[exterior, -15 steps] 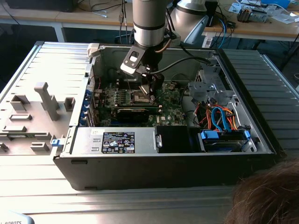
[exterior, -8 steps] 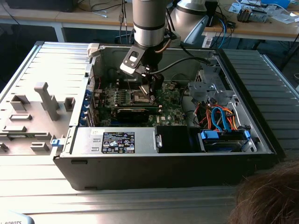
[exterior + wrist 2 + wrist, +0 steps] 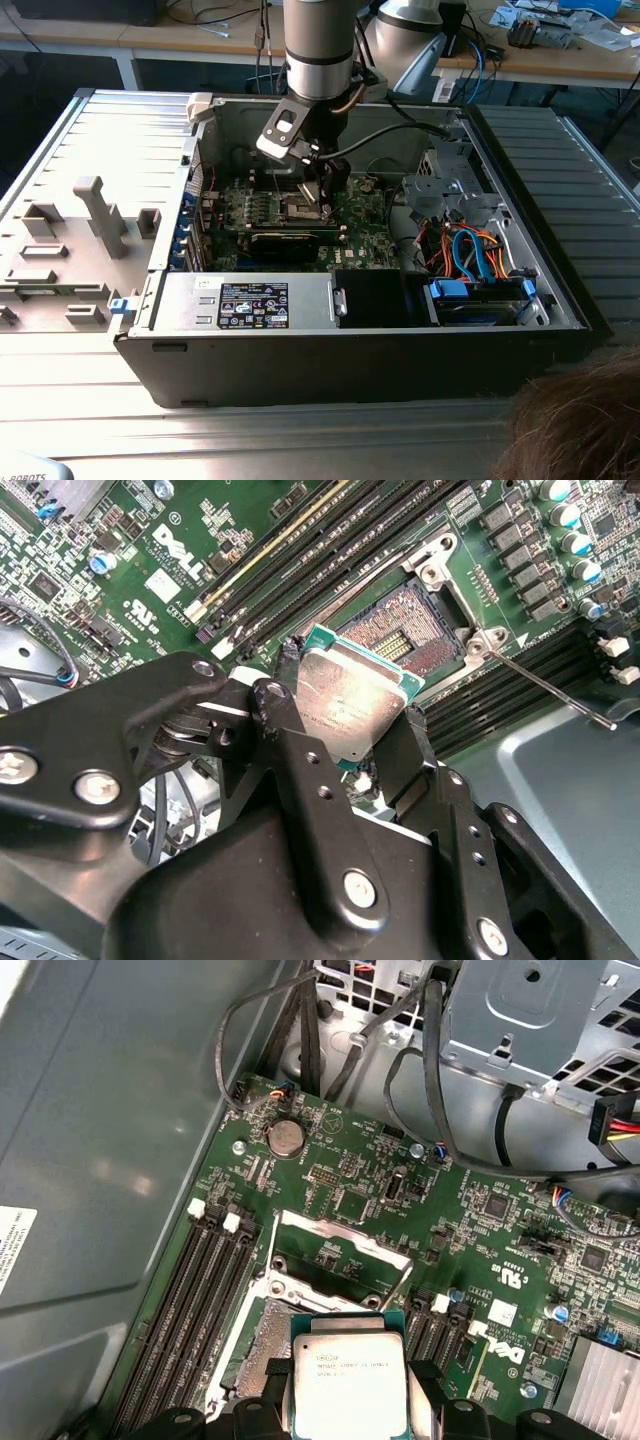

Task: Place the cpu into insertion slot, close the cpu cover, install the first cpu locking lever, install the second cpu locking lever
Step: 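Place the cpu into insertion slot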

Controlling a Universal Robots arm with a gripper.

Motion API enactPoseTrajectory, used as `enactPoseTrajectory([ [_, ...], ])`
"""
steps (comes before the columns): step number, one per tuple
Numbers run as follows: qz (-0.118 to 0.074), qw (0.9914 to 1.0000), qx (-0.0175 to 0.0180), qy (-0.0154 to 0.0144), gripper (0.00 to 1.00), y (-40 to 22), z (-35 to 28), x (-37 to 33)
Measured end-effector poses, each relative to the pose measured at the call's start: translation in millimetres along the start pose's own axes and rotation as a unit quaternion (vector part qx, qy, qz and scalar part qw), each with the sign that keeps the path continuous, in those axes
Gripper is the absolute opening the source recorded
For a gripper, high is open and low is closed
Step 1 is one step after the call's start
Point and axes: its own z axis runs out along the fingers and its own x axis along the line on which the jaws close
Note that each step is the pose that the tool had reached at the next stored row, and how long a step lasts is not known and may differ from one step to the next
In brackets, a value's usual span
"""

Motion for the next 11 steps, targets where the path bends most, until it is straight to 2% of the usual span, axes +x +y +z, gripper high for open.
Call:
enactPoseTrajectory([
  [11,0.013,0.99991,-0.0002,-0.0010,0.55,-0.1,0.9,0.0],
])
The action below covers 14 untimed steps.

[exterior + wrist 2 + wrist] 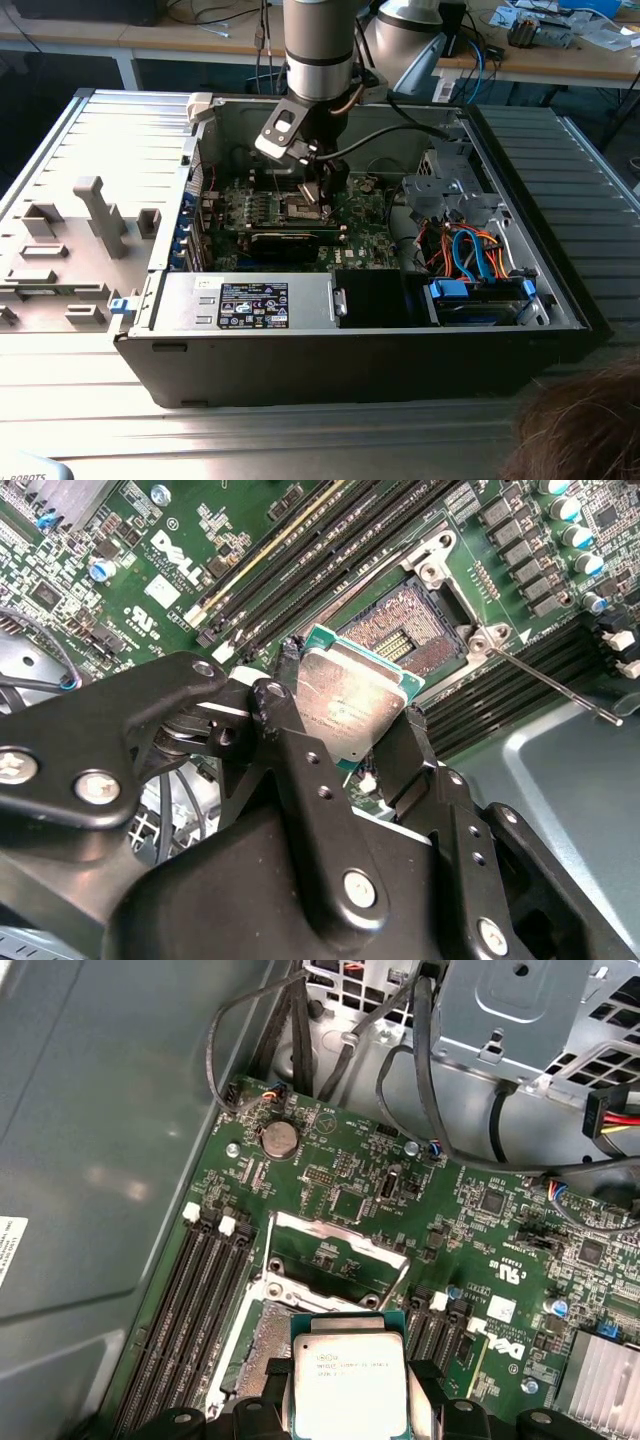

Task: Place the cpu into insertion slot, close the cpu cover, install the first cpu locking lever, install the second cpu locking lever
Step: 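Place the cpu into insertion slot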

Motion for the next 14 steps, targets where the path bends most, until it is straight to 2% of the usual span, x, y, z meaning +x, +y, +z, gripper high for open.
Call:
enactPoseTrajectory([
  [14,0.013,0.99992,-0.0002,-0.0010,0.55,-0.1,0.8,0.0],
])
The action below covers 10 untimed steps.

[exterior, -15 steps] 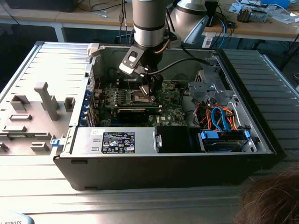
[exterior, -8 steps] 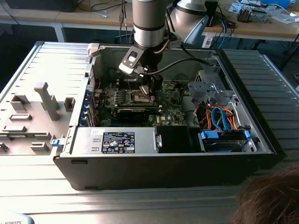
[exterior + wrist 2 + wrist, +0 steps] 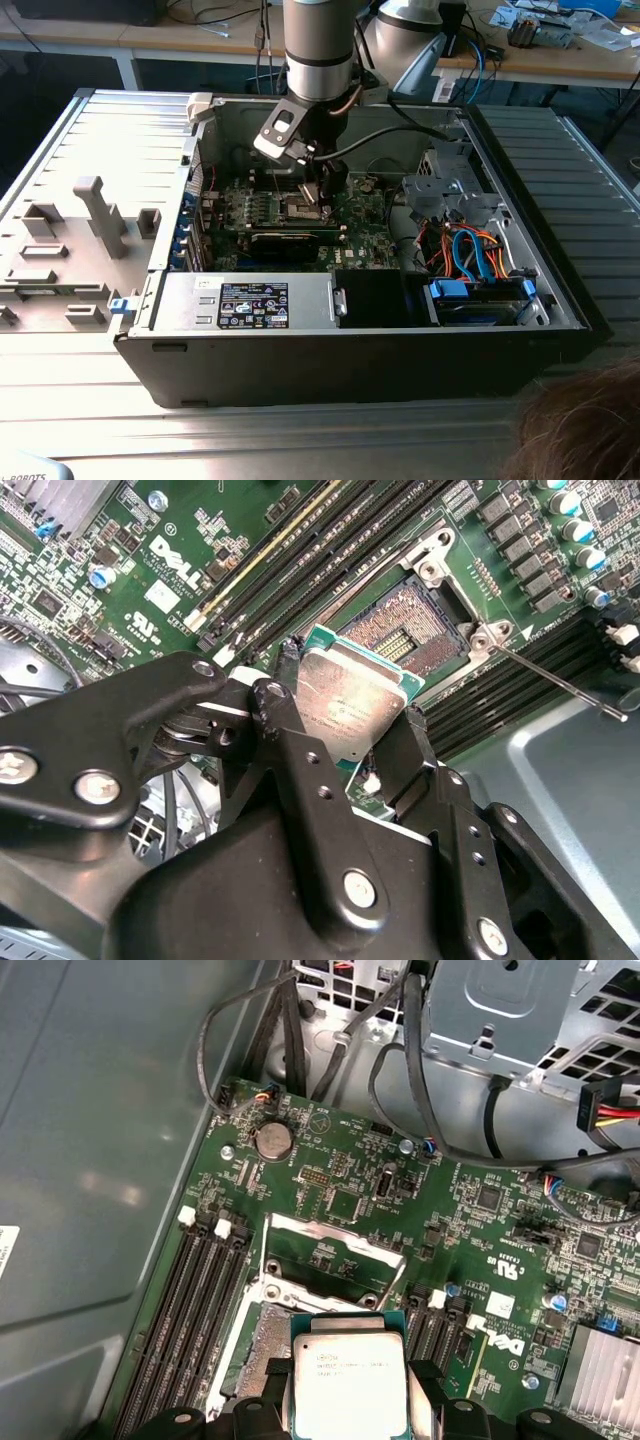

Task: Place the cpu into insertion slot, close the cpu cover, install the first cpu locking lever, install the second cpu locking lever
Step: 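Place the cpu into insertion slot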

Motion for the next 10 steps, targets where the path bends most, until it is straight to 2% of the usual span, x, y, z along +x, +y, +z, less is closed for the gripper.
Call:
enactPoseTrajectory([
  [10,0.008,0.99997,-0.0001,-0.0006,0.55,0.0,0.5,0.0],
])
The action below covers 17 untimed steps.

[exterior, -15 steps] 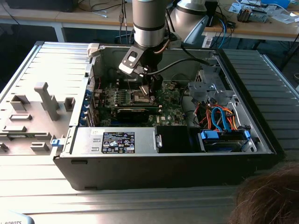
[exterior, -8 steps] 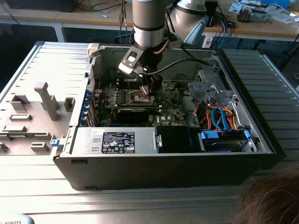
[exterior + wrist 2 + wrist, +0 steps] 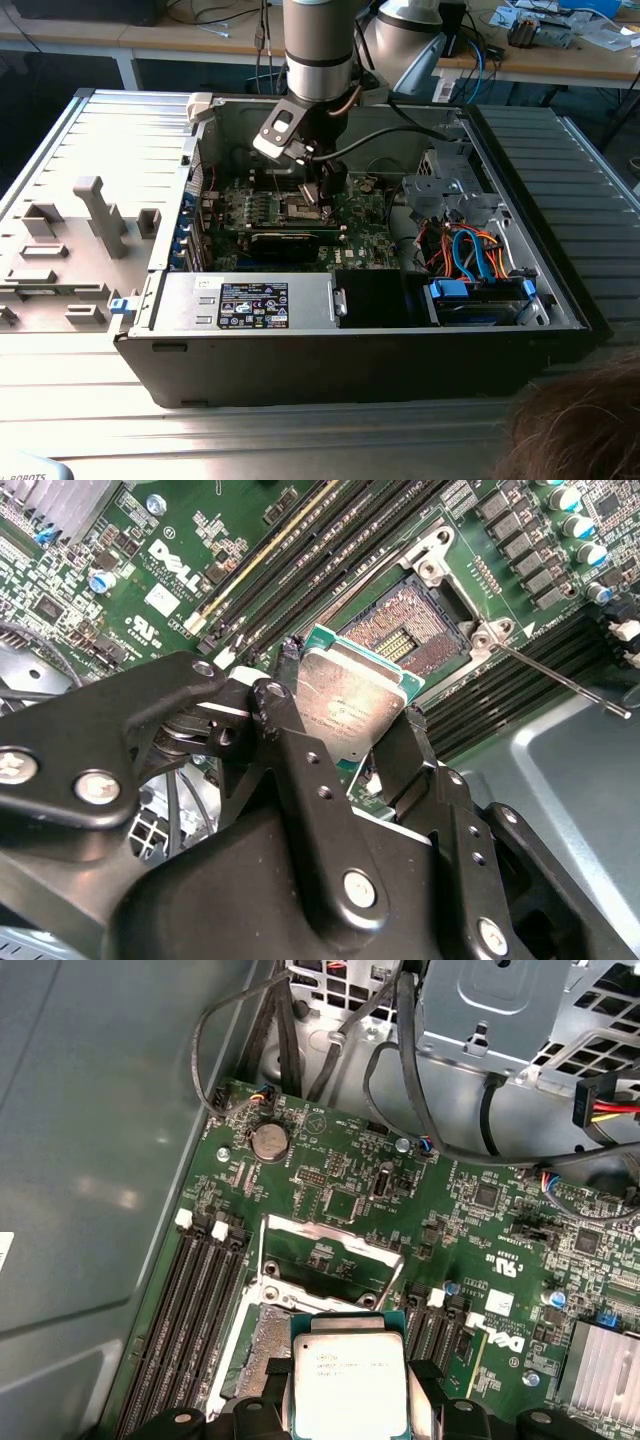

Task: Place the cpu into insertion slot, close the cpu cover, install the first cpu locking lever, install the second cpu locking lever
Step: 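Place the cpu into insertion slot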

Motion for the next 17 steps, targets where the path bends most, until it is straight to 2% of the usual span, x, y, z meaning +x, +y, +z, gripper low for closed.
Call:
enactPoseTrajectory([
  [17,0.015,0.99989,-0.0002,-0.0011,0.55,-0.1,0.6,0.0],
])
